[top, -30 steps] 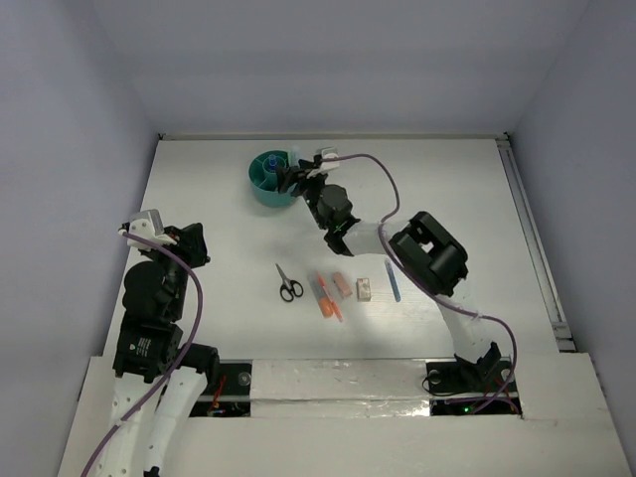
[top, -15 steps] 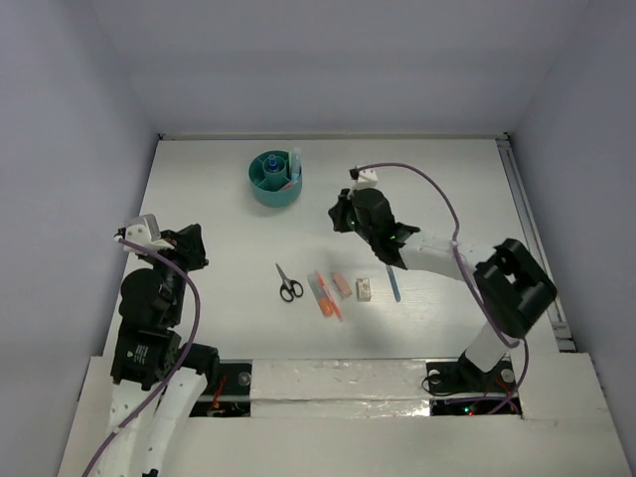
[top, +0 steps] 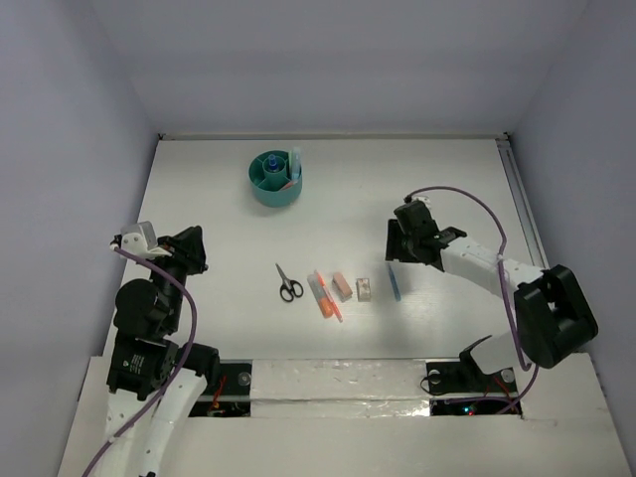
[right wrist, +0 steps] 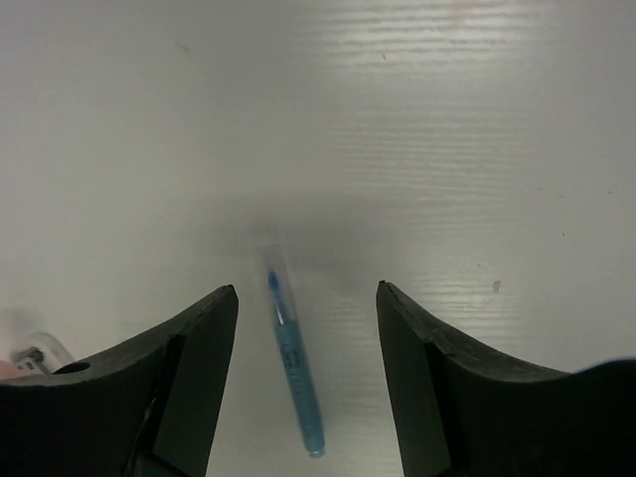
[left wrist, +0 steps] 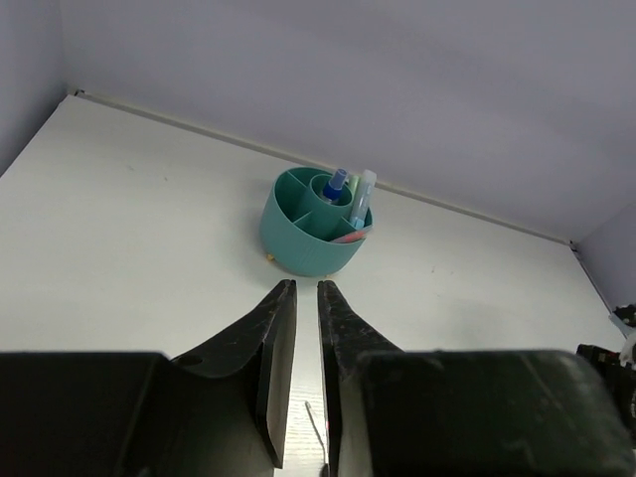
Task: Sort the stationery into containers
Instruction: Pick up the pen from the center of the board.
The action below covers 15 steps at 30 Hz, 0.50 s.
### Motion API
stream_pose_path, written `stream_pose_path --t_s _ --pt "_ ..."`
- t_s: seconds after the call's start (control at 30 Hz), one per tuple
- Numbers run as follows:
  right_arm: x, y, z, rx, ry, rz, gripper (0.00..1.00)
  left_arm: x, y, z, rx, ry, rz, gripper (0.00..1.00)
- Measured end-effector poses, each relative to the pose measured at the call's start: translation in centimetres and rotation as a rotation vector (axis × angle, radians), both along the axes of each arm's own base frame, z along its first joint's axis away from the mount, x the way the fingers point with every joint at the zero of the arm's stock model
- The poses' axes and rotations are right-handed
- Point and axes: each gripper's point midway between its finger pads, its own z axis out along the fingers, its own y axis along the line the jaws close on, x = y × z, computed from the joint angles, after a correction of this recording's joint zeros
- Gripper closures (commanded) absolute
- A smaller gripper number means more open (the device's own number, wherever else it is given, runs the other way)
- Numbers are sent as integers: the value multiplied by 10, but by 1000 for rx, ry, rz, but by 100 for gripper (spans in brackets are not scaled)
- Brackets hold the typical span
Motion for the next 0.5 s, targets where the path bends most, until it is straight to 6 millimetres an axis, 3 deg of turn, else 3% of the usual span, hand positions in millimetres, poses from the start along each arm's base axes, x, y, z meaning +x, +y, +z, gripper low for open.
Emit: stream_pose_path --t_s 0.07,0.3,0.4,0.5 --pt "-8 -8 -14 -30 63 3 39 -1 -1 0 0 -1 -7 87" --pt "-26 -3 -49 -55 211 70 47 -2 -2 1 -1 -5 -13 86" --pt "-21 2 -52 -61 232 84 51 -3 -3 2 -3 -13 -17 86" --pt "-11 6 -52 -71 233 93 66 -4 -3 3 -4 -15 -18 86"
